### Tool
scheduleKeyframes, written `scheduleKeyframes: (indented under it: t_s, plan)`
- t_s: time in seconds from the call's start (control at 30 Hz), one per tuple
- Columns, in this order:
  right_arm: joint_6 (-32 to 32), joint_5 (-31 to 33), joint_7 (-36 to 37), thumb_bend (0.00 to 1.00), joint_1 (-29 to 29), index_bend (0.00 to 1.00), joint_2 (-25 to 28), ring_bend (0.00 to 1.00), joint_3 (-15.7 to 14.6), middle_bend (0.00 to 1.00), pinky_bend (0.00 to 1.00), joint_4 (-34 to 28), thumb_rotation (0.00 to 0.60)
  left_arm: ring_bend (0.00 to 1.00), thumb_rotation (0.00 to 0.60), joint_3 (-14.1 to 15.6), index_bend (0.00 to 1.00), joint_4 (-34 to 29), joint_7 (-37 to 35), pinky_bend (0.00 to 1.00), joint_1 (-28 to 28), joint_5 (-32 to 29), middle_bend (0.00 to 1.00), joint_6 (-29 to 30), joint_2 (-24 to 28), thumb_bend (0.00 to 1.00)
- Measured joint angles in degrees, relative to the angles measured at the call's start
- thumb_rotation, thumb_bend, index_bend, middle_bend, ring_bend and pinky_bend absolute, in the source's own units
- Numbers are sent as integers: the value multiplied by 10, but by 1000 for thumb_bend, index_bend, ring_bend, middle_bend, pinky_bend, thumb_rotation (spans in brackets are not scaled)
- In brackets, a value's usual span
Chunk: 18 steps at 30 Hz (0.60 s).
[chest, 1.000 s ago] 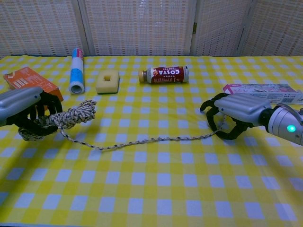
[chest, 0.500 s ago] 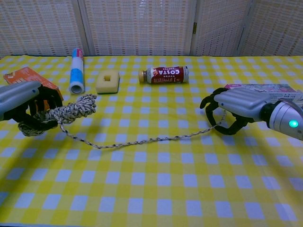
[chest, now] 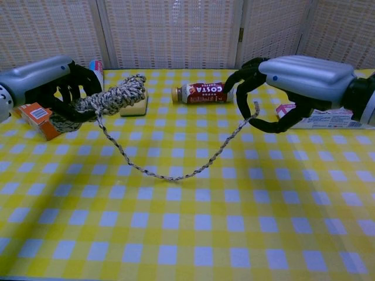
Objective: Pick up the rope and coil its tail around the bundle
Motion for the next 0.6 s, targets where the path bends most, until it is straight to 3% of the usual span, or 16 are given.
scheduleKeyframes:
  t_s: [0.3, 0.47, 0.6]
  plan:
    - [19, -6, -38, 528, 33, 659, 62, 135, 68, 206, 0, -120, 600, 570, 600, -30, 576, -28, -53, 532, -49, -21, 591, -65, -5, 590]
    - [2, 46, -96, 528, 61, 659, 63, 132, 116, 206, 0, -140, 600, 570, 600, -39, 576, -54, -84, 532, -78, -18, 591, -81, -35, 591]
    - [-9, 88, -149, 528, 80, 659, 59, 133, 136, 205, 0, -146, 600, 570, 600, -40, 577, -66, -98, 532, -92, -6, 591, -86, -48, 591]
